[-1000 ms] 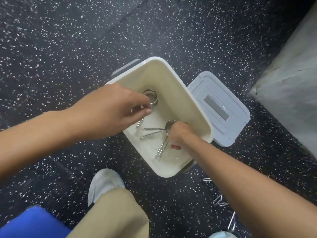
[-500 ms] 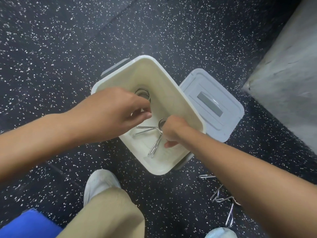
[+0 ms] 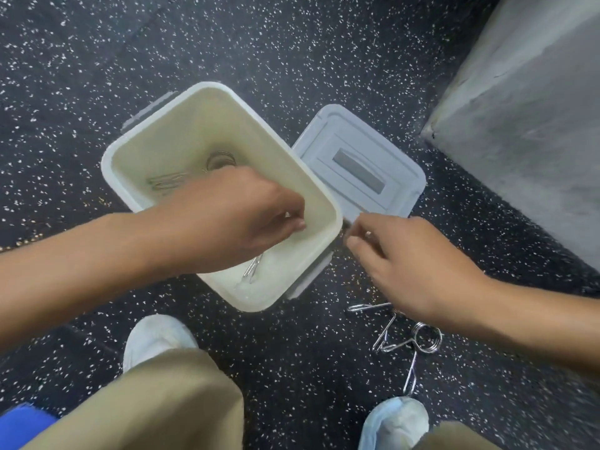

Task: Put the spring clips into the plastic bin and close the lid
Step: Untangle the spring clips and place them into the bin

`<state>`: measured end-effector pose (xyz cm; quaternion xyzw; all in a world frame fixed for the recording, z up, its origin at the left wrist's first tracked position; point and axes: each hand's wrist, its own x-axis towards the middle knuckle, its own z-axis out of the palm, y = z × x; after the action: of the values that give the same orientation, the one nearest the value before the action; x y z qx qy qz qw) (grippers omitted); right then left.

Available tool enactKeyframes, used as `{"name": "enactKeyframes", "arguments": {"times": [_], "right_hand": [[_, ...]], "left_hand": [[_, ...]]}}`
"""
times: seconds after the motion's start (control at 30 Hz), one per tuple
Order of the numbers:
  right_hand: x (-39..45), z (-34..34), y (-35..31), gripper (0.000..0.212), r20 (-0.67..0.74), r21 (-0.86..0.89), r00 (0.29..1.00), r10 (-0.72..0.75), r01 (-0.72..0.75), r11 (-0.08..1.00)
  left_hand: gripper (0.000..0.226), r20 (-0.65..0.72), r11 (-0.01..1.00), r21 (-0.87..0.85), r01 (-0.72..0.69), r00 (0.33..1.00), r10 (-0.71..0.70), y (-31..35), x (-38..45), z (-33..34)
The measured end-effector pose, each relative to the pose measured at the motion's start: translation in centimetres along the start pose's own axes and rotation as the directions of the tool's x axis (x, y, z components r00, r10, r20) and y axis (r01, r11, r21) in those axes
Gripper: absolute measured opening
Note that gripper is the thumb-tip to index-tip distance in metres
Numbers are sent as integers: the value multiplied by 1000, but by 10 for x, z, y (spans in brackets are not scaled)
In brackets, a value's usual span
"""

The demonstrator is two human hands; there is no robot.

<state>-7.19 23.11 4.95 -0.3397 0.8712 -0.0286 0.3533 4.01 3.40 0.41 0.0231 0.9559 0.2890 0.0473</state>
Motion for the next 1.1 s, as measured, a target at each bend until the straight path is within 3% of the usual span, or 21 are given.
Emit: {"name": "enactKeyframes", "arguments": {"times": [0.3,0.53,0.8,1.0,1.1], "right_hand": [[-50,-7,121,23,-8,19,970,244,-244,970],[-63,64,206,19,-10,177,910,414,-406,897],[-71,144,227,8,71,279,892,446,-447,850],[-77,174,227,28,-22,158,920,390,-382,910],[-75,180,232,27,-48,104,926,373,-367,924]], "left_hand": [[34,109,985,0,-171,979,170,64,48,47],[32,375,971,113,-212,914,156,98,76,107],[22,513,948,167,-272,845,152,121,101,178],[21,562,923,240,-300,818,120,126,121,220],[18,539,911,308,-274,840,71,127,123,234]]}}
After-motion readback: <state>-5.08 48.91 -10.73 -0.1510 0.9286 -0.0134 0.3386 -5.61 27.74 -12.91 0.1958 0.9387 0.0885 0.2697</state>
